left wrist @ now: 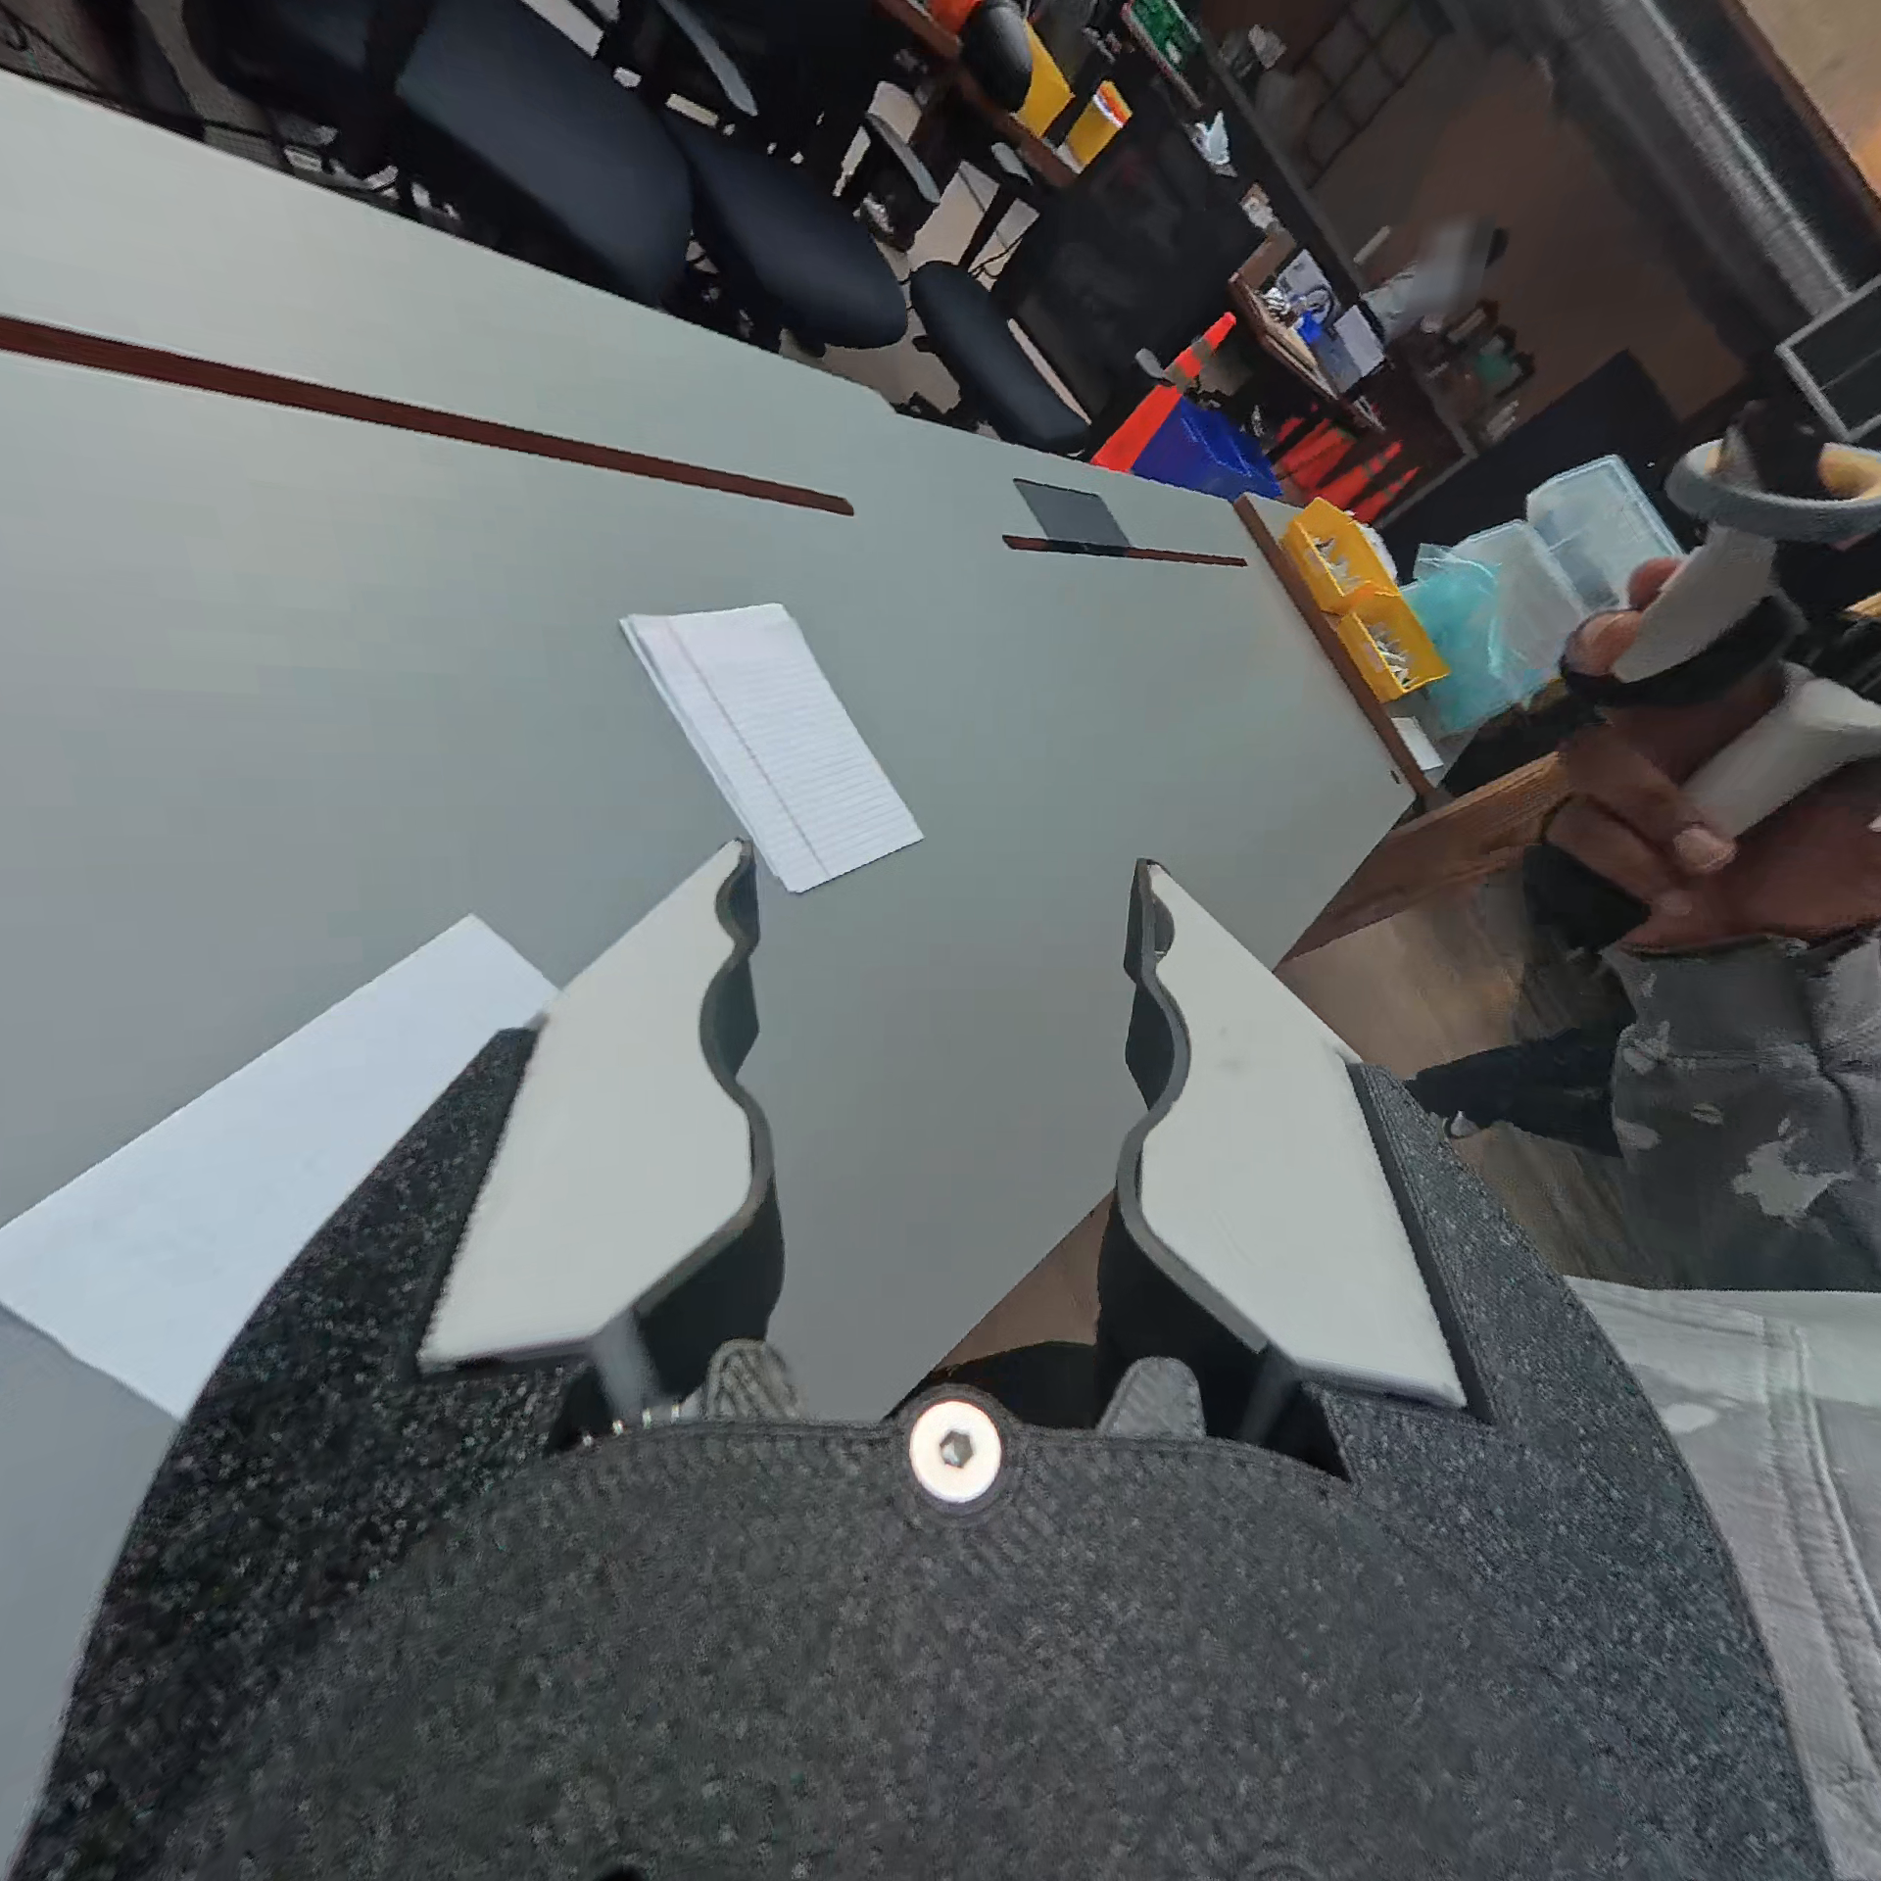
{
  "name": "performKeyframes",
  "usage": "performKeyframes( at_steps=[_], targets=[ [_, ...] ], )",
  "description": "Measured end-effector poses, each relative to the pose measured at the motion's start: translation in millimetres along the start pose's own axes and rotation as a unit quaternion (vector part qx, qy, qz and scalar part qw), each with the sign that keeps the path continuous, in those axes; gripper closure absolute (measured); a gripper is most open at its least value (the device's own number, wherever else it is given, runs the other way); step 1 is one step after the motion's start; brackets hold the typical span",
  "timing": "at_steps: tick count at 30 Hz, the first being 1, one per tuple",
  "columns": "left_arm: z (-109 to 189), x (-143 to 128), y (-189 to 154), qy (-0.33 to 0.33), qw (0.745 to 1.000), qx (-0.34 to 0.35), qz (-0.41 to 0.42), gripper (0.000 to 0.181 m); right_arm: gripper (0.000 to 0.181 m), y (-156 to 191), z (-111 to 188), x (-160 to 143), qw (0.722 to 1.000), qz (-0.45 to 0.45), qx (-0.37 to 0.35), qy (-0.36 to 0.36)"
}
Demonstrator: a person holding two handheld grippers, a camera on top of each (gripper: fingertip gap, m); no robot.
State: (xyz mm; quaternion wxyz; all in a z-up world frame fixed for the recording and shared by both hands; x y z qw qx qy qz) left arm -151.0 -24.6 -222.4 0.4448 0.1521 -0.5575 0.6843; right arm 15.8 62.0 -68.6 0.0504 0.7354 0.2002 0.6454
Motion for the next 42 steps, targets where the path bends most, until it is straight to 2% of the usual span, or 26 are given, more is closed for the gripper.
performKeyframes(
  at_steps=[3,7,11,16,26,33,34,37,40,42],
  targets=[
    [11,-27,40,0.022,0.999,0.036,0.019,0.110,0.078,7,-15,-6,0.999,0.011,0.016,0.035],
    [16,-68,91,0.072,0.993,0.085,0.027,0.109,0.081,-3,-24,-32,0.994,0.024,0.003,0.107],
    [17,-107,140,0.120,0.983,0.130,0.042,0.106,0.084,-19,-21,-67,0.981,0.016,-0.013,0.191],
    [12,-140,179,0.150,0.974,0.152,0.071,0.101,0.086,-35,-13,-93,0.963,0.021,-0.038,0.265],
    [7,-149,208,0.155,0.967,0.192,0.059,0.098,0.089,-43,-10,-105,0.954,0.025,-0.068,0.292],
    [0,-163,225,0.187,0.960,0.209,0.014,0.101,0.090,-40,-2,-121,0.951,0.000,-0.078,0.299],
    [-1,-163,230,0.182,0.958,0.220,0.016,0.108,0.090,-39,0,-123,0.950,-0.003,-0.079,0.300],
    [-4,-155,240,0.150,0.958,0.240,0.039,0.112,0.091,-37,3,-129,0.949,-0.010,-0.084,0.305],
    [-4,-145,251,0.119,0.951,0.284,0.014,0.107,0.092,-35,7,-134,0.947,-0.017,-0.086,0.310],
    [-10,-140,254,0.108,0.953,0.285,0.007,0.104,0.092,-35,9,-136,0.945,-0.023,-0.088,0.313]
  ],
)
Point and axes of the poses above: each gripper's, where its closed fingertips meet, z back along the fingers, x out of its top, y = z × x across the jaws, the point moved 1 cm from there along z, back along the fingers, and after that the axes turned 1 degree about z, right-handed, at the moved point
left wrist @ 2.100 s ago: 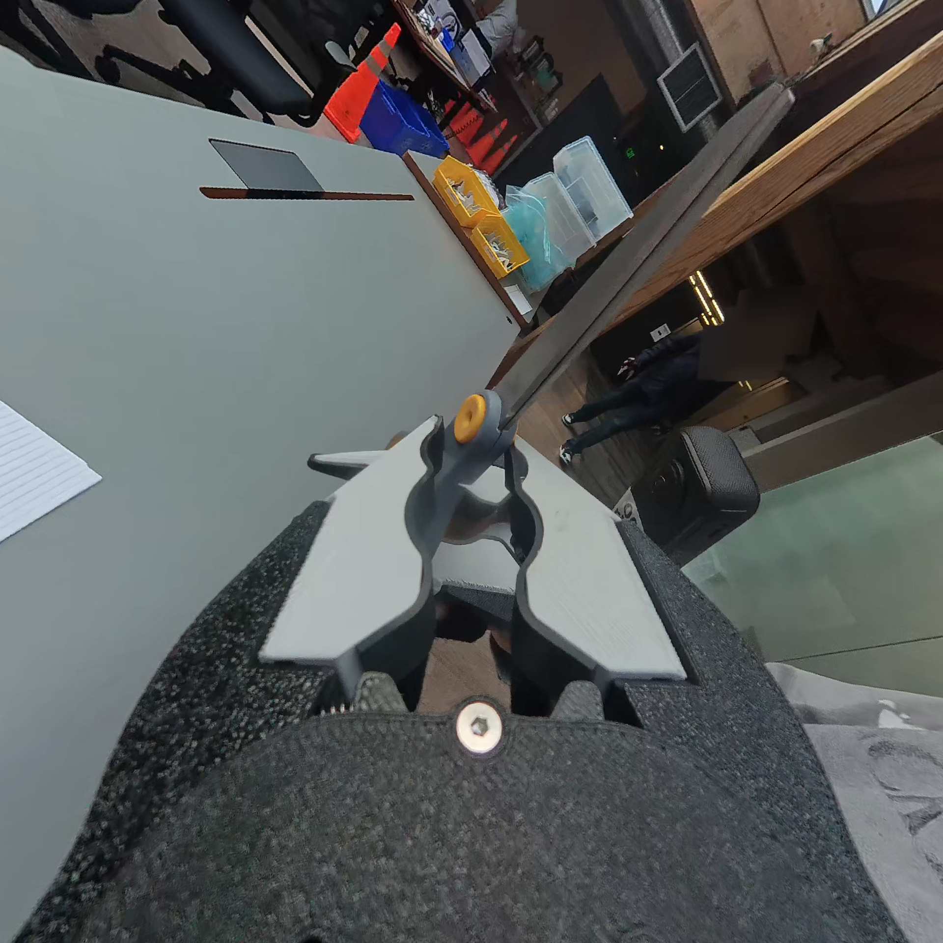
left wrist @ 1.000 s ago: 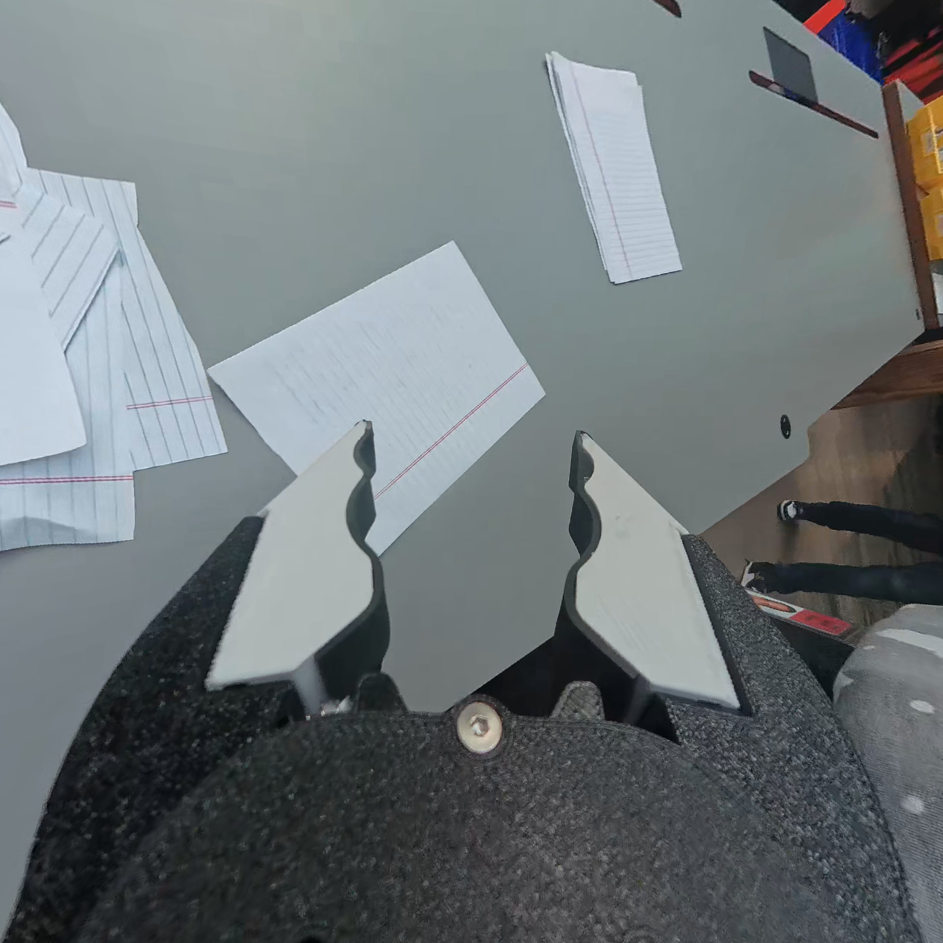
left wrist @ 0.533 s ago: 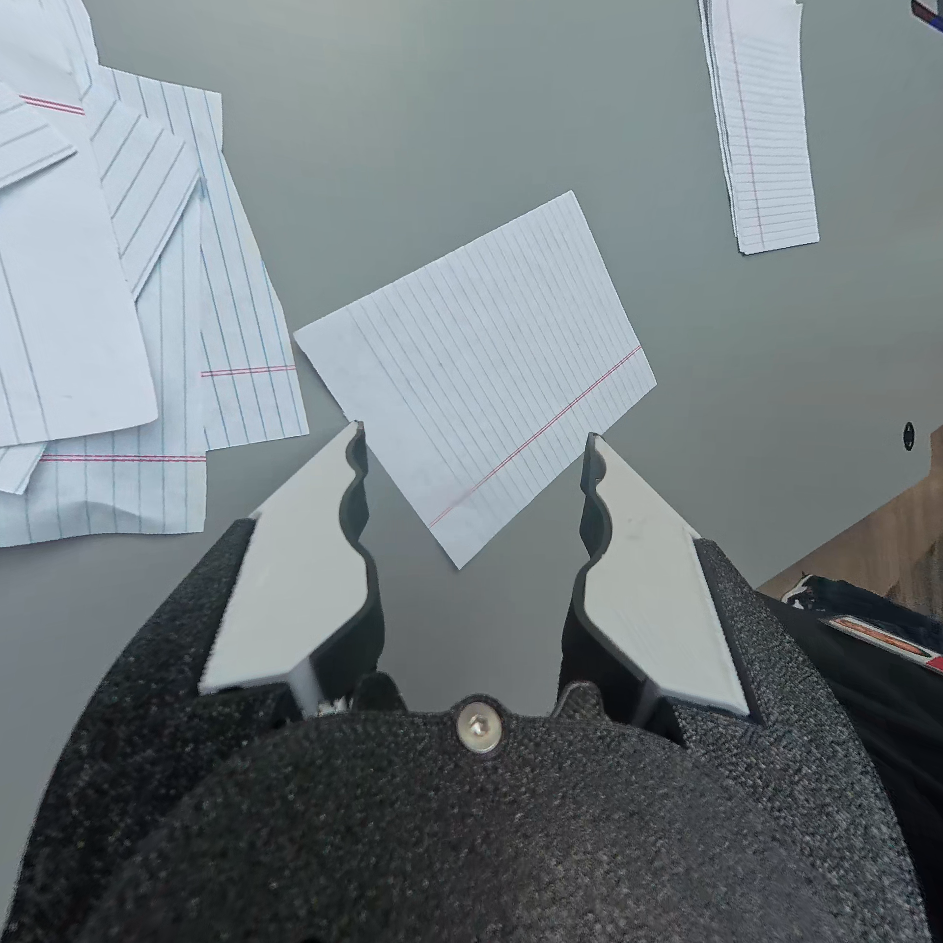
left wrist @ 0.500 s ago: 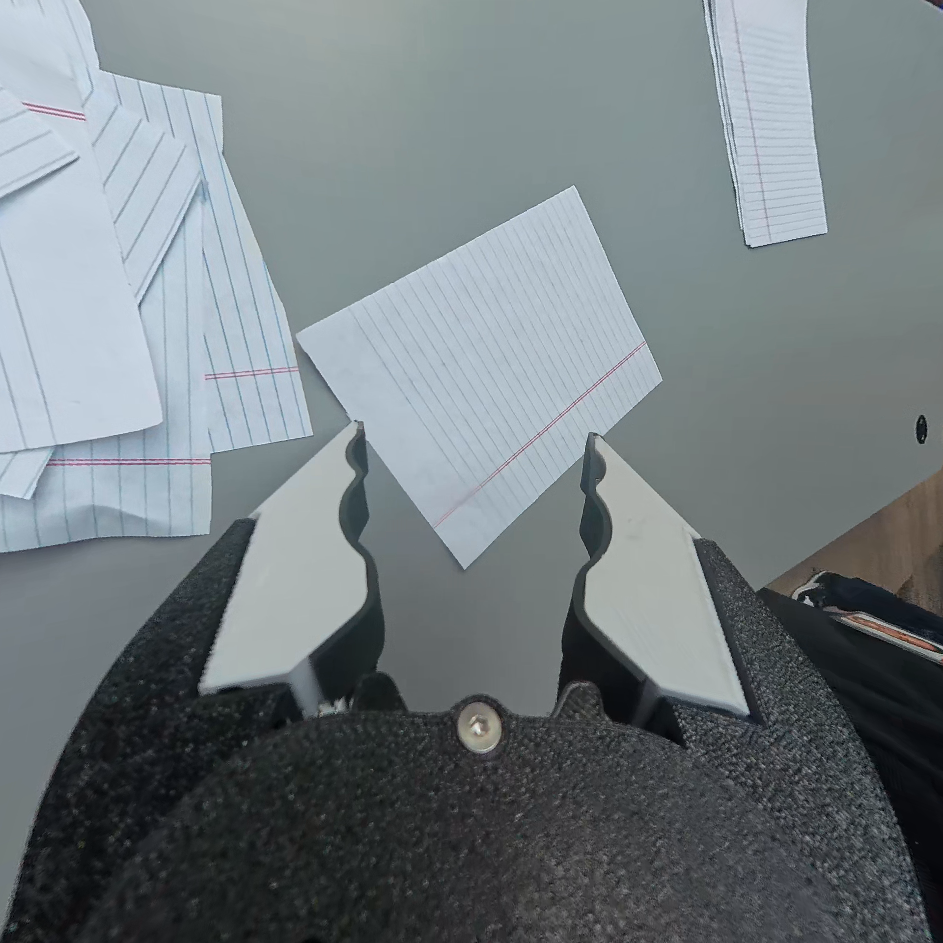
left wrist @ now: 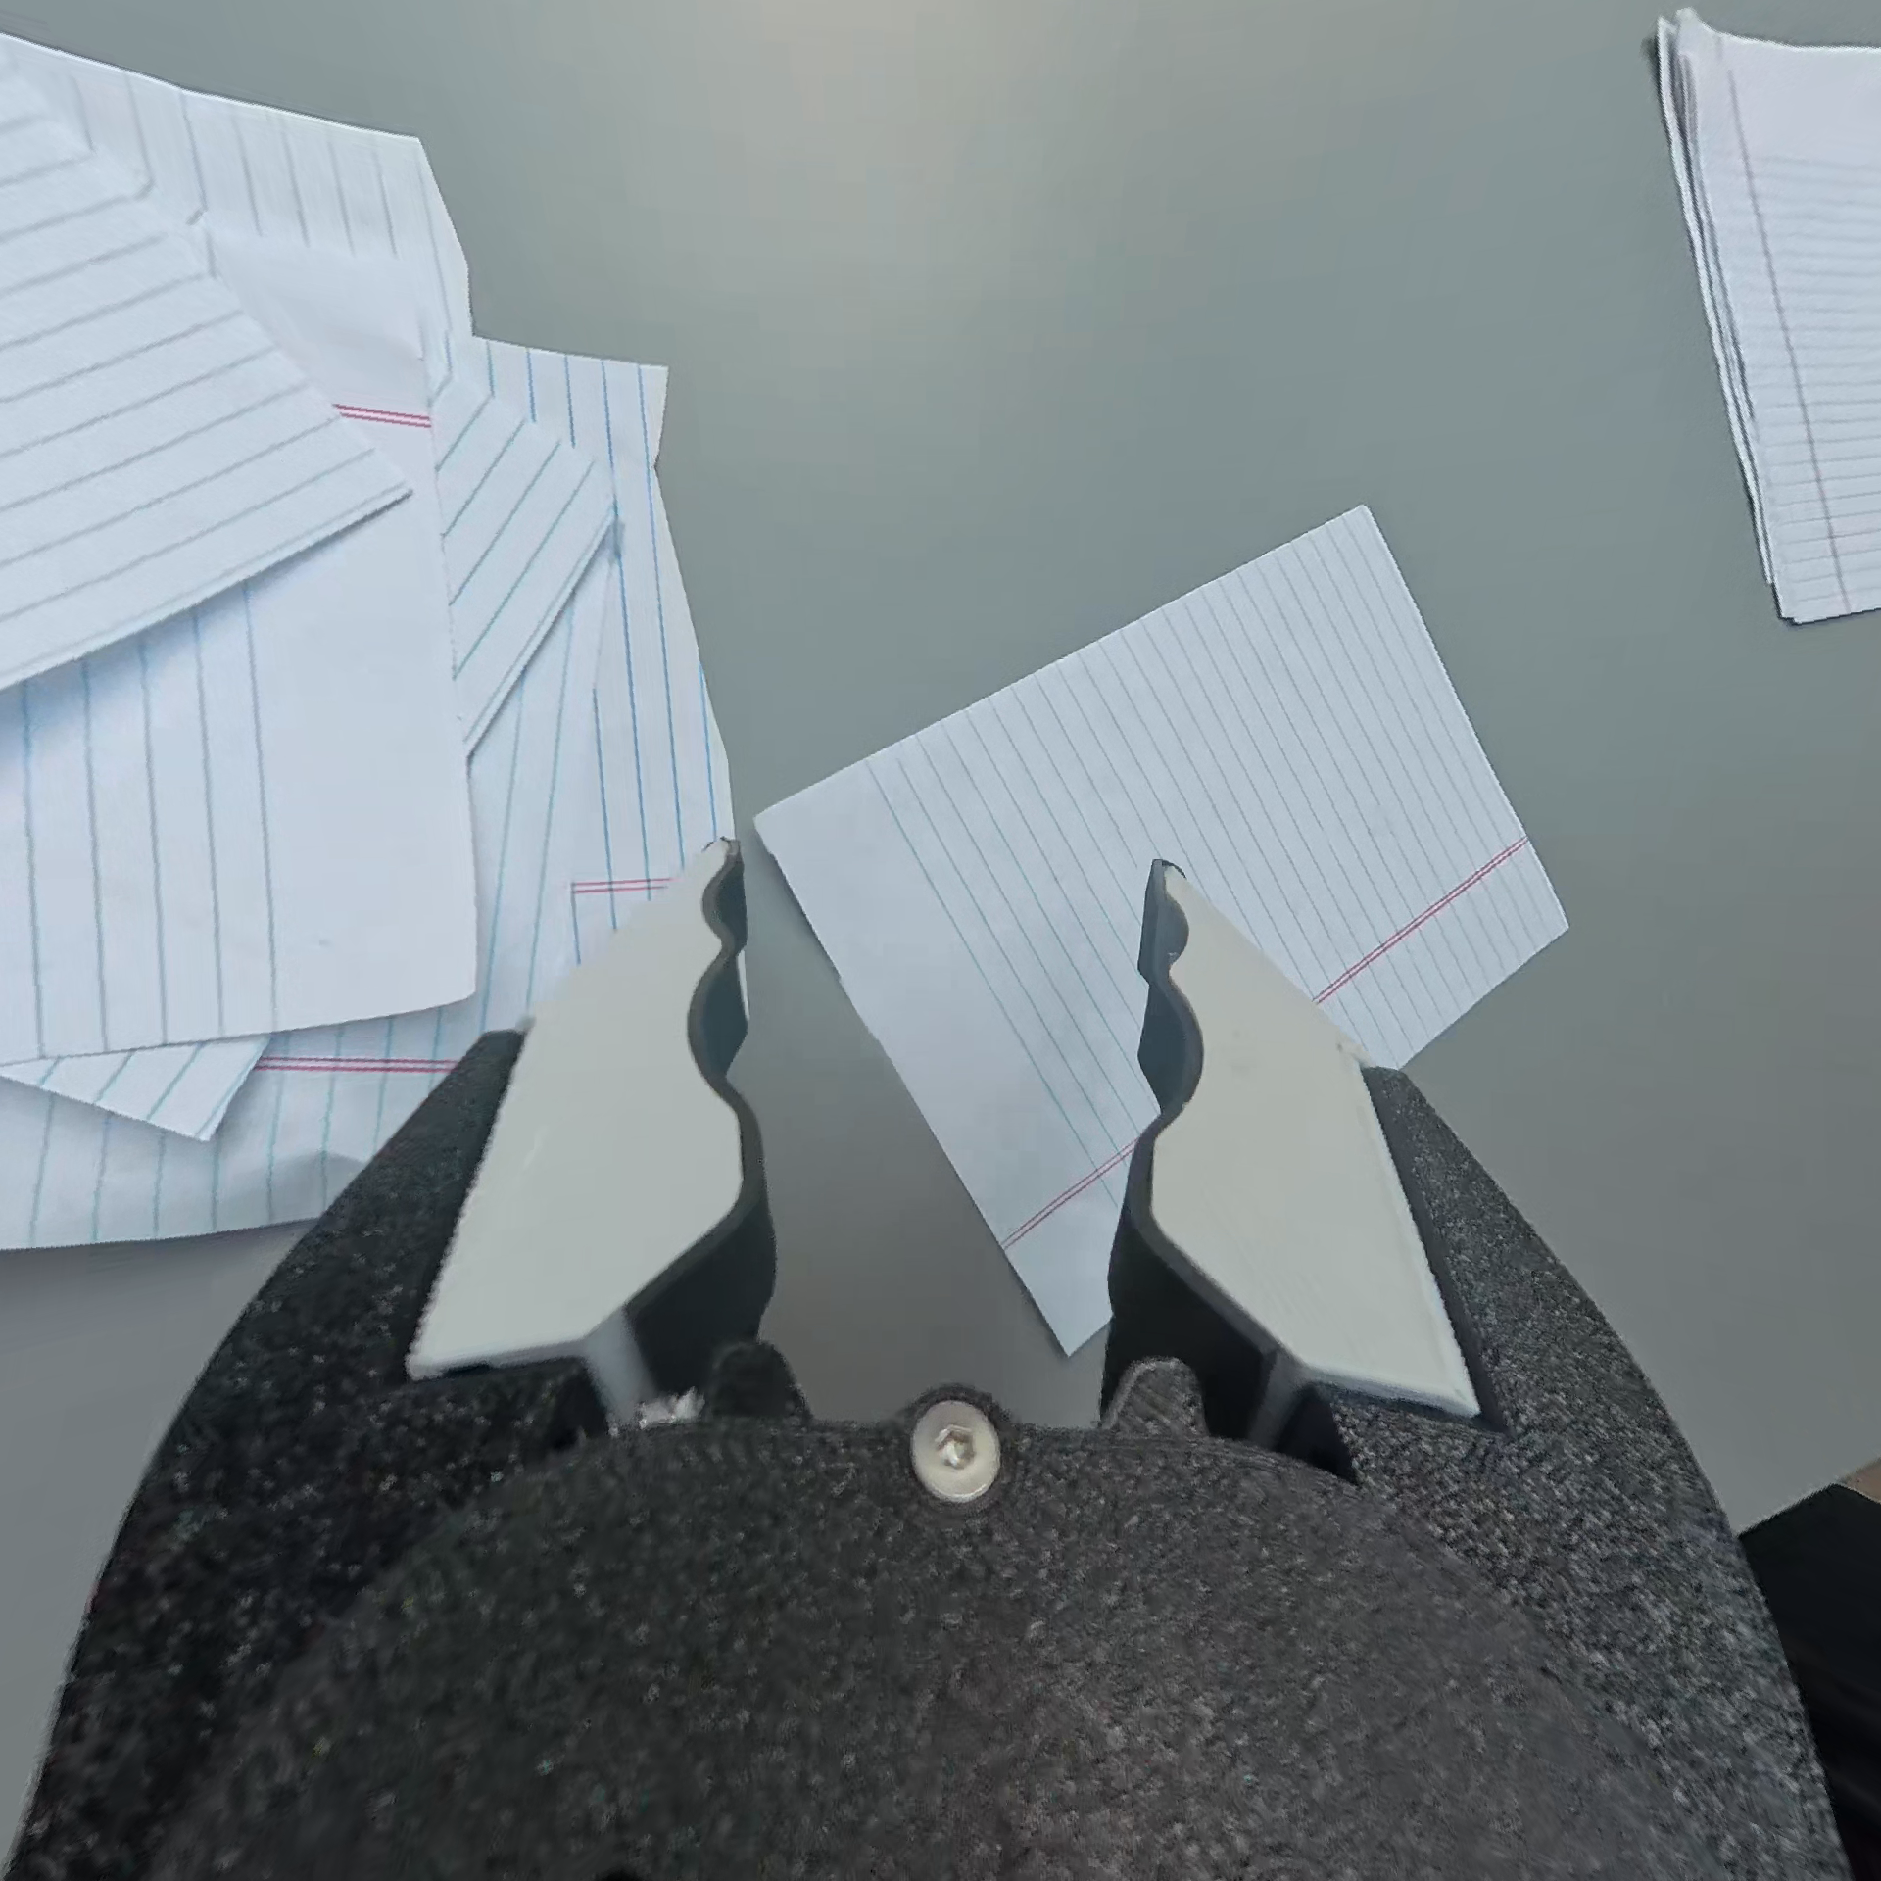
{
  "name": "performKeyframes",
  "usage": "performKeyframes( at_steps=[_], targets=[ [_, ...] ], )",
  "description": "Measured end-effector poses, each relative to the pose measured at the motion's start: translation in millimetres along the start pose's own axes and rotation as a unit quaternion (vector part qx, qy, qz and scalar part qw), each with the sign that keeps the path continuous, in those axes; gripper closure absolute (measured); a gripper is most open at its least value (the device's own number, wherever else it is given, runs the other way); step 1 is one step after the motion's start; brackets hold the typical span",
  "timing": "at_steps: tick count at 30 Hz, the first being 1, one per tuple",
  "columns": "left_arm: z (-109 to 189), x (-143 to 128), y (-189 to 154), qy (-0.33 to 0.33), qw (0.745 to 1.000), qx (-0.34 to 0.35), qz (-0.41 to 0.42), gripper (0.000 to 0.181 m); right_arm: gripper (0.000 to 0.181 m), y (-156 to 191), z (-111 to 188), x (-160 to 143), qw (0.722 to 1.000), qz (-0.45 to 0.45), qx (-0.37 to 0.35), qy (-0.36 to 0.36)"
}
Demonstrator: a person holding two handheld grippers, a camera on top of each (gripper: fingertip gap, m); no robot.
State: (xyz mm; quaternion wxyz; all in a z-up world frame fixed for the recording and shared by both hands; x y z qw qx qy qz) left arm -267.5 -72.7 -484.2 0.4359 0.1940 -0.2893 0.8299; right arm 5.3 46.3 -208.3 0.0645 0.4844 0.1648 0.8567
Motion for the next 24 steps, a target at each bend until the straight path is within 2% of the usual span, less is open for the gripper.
performKeyframes(
  at_steps=[3,6,9,11,15,20,21,24],
  targets=[
    [-10,10,2,-0.007,1.000,-0.009,-0.005,0.111,0.093,0,3,-5,1.000,-0.007,-0.001,0.005],
    [-15,15,0,0.007,0.999,-0.032,-0.008,0.128,0.095,-1,5,-9,1.000,-0.009,-0.002,0.009],
    [-15,6,-6,0.034,0.998,-0.049,-0.032,0.156,0.095,-3,6,-10,1.000,-0.011,-0.003,0.004],
    [-13,1,-8,0.043,0.997,-0.051,-0.048,0.154,0.095,-5,6,-9,1.000,-0.013,-0.003,-0.001],
    [-5,-1,-12,0.060,0.994,-0.067,-0.064,0.133,0.095,-9,6,-8,1.000,-0.018,-0.002,-0.011],
    [6,-7,-2,0.070,0.994,-0.046,-0.076,0.129,0.095,-13,5,-9,1.000,-0.022,0.002,-0.013],
    [5,-11,1,0.080,0.993,-0.039,-0.076,0.130,0.095,-14,4,-10,1.000,-0.022,0.004,-0.014],
    [3,-12,5,0.072,0.994,-0.030,-0.078,0.152,0.095,-14,0,-11,1.000,-0.020,0.011,-0.009]
  ],
)
Point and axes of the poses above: each gripper's, where its closed fingertips meet, z back along the fingers, x out of its top, y = z × x across the jaws, the point moved 1 cm from there along z, back along the fingers, and after that the axes turned 1 degree about z, right-handed, at the moved point
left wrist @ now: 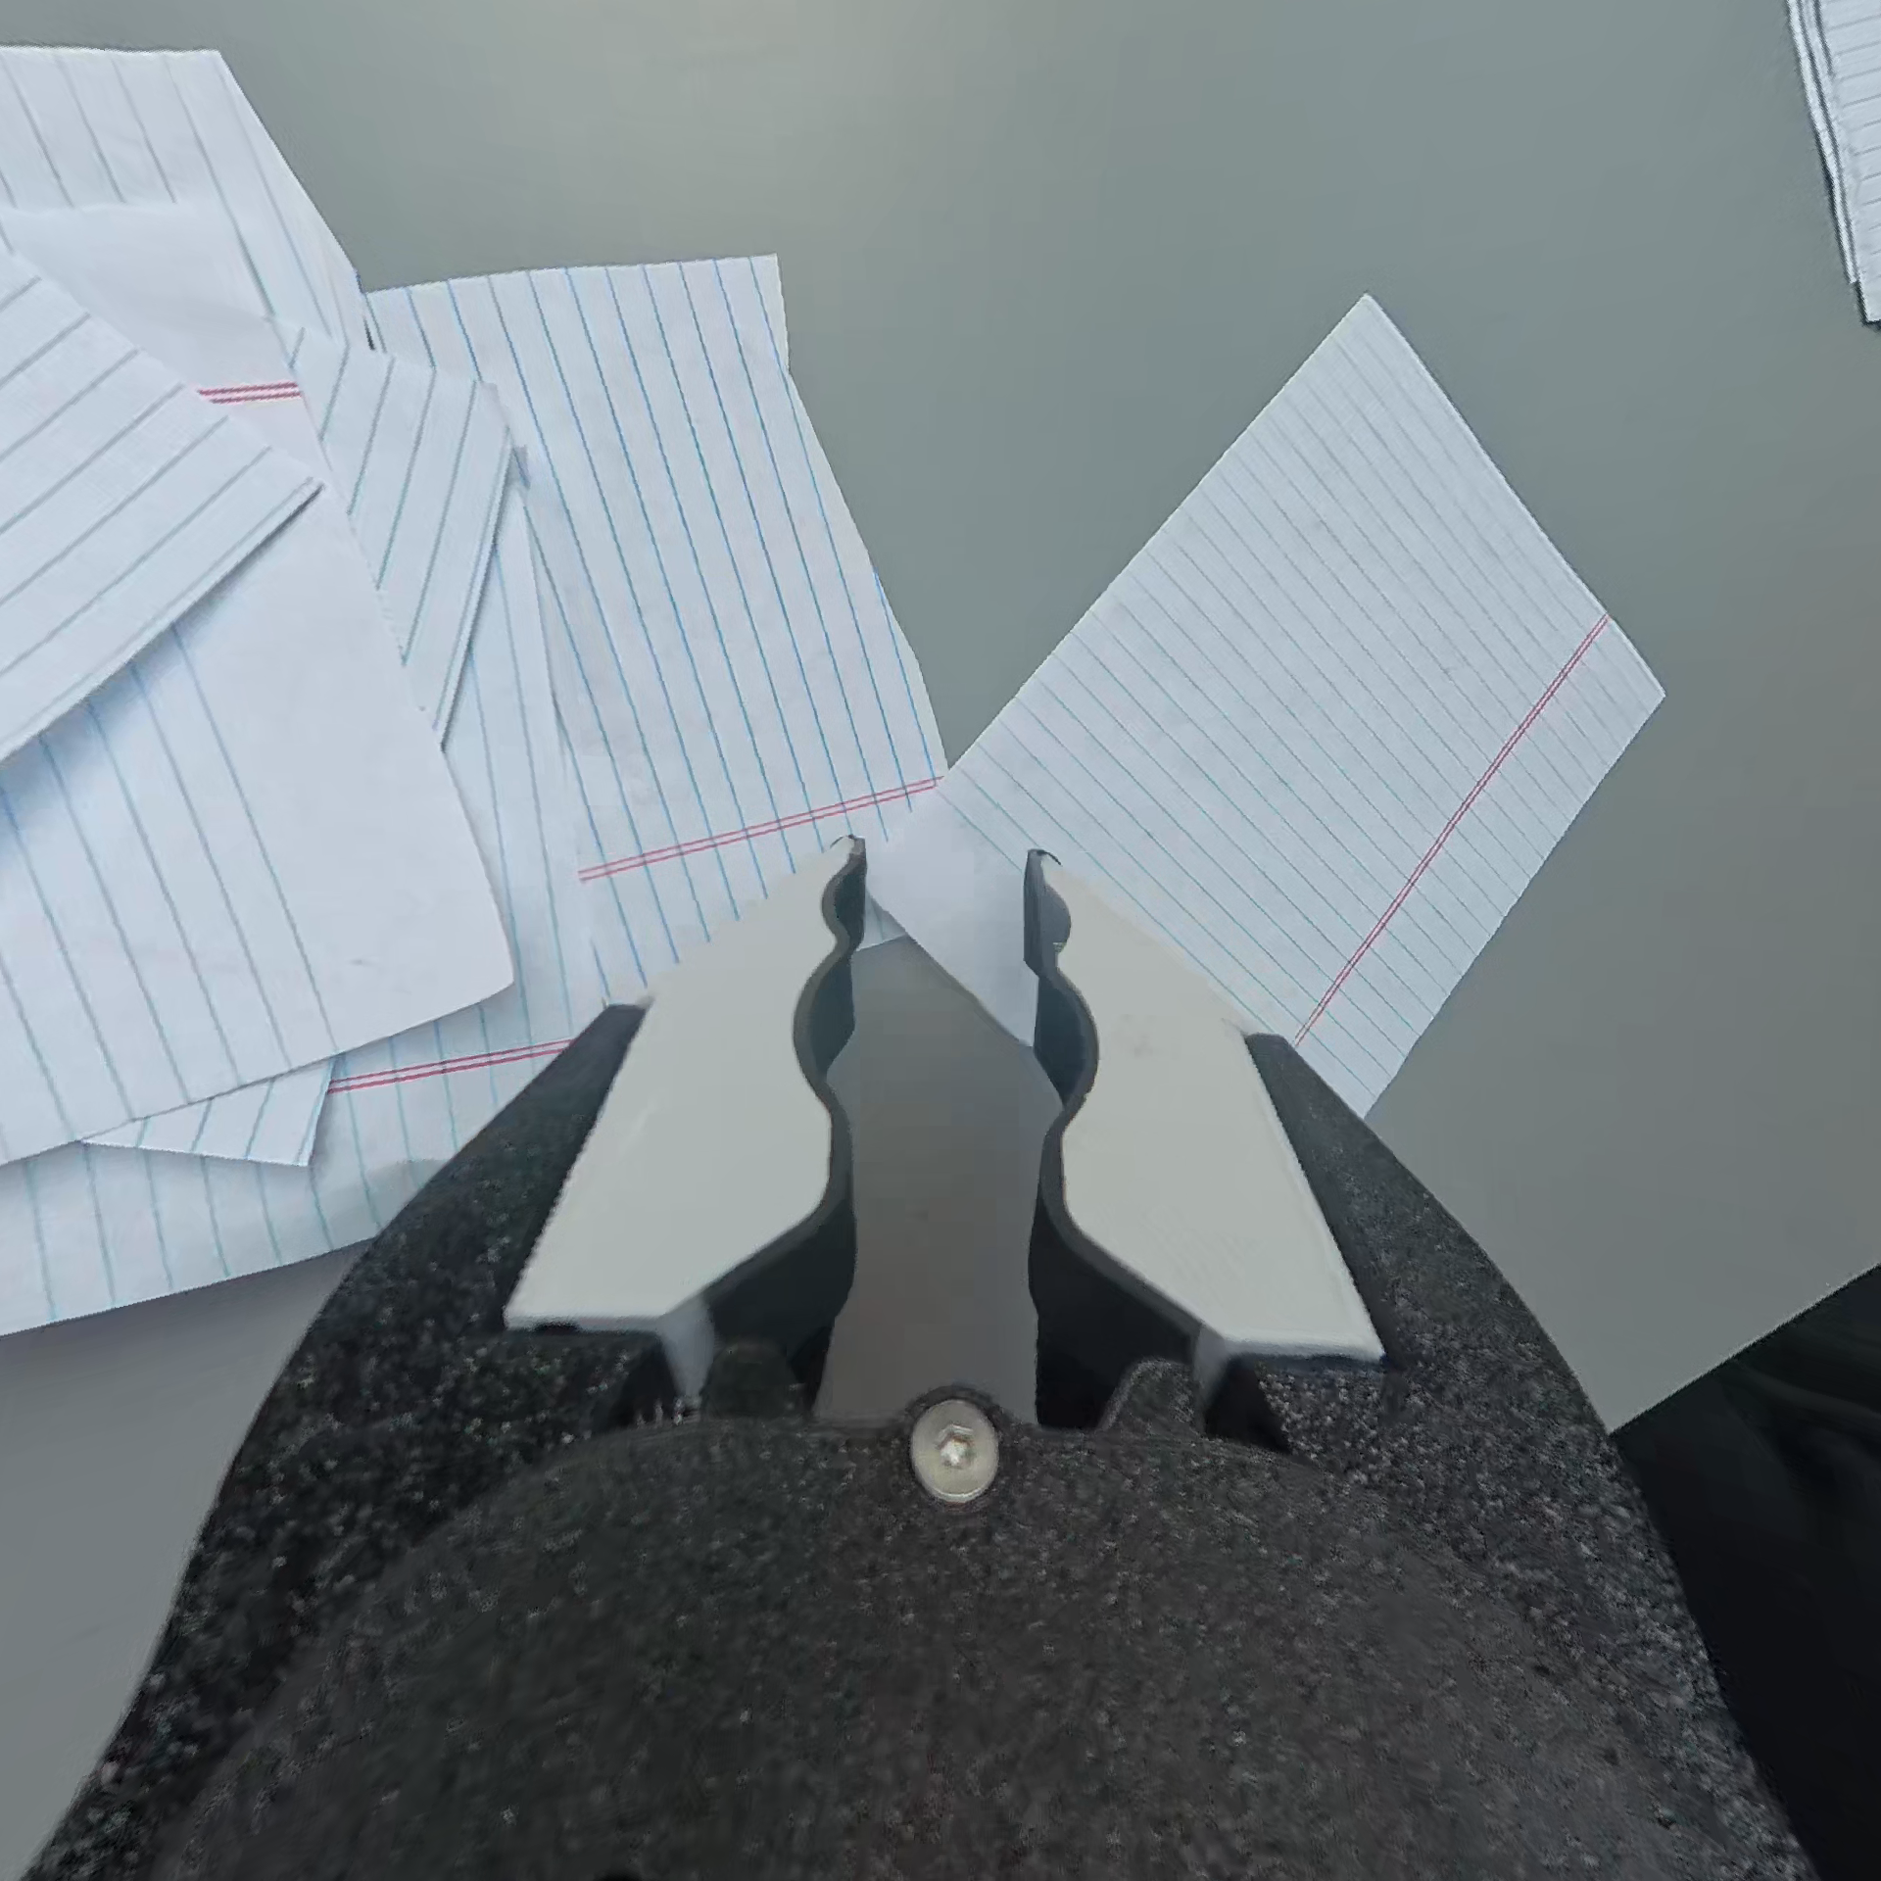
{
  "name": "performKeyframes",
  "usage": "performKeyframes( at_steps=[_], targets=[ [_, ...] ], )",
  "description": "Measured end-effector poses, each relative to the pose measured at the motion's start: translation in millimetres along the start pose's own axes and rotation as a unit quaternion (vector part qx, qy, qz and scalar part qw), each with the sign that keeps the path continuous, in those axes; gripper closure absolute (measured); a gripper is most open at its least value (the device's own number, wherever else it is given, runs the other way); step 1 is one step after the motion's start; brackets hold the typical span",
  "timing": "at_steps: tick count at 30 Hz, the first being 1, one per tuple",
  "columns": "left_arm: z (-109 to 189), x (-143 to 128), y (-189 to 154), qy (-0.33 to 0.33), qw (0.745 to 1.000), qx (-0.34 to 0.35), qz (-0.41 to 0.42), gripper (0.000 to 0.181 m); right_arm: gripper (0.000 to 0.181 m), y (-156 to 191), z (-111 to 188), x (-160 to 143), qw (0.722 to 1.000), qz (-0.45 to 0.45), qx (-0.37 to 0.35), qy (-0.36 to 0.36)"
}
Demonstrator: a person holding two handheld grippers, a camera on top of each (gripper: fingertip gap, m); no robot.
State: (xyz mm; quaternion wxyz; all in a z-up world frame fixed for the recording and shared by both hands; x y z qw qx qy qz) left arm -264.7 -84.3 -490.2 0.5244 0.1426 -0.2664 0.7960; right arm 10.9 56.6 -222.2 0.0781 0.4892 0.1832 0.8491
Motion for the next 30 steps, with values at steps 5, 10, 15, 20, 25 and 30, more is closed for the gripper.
performKeyframes(
  at_steps=[5,10,15,20,25,30],
  targets=[
    [1,-4,-8,0.010,1.000,-0.016,-0.008,0.181,0.095,1,-2,4,1.000,0.007,0.008,-0.004],
    [41,37,-47,-0.044,0.995,-0.079,-0.037,0.181,0.095,1,2,4,1.000,0.011,0.016,-0.013],
    [82,81,-73,-0.080,0.987,-0.120,-0.072,0.181,0.097,5,1,-2,0.999,0.009,0.032,-0.023],
    [121,113,-116,-0.101,0.973,-0.175,-0.114,0.181,0.096,11,0,-9,0.998,0.018,0.048,-0.025],
    [156,124,-181,-0.094,0.944,-0.278,-0.149,0.181,0.097,17,0,-16,0.997,0.029,0.063,-0.024],
    [201,114,-274,-0.076,0.858,-0.490,-0.135,0.181,0.097,18,12,-23,0.997,0.028,0.060,-0.032]
  ],
)
Point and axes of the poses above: each gripper's, where its closed fingertips meet, z back along the fingers, x out of its top, y = z × x across the jaws, the point moved 1 cm from there along z, back along the fingers, and after that the axes turned 1 degree about z, right-handed, at the moved point
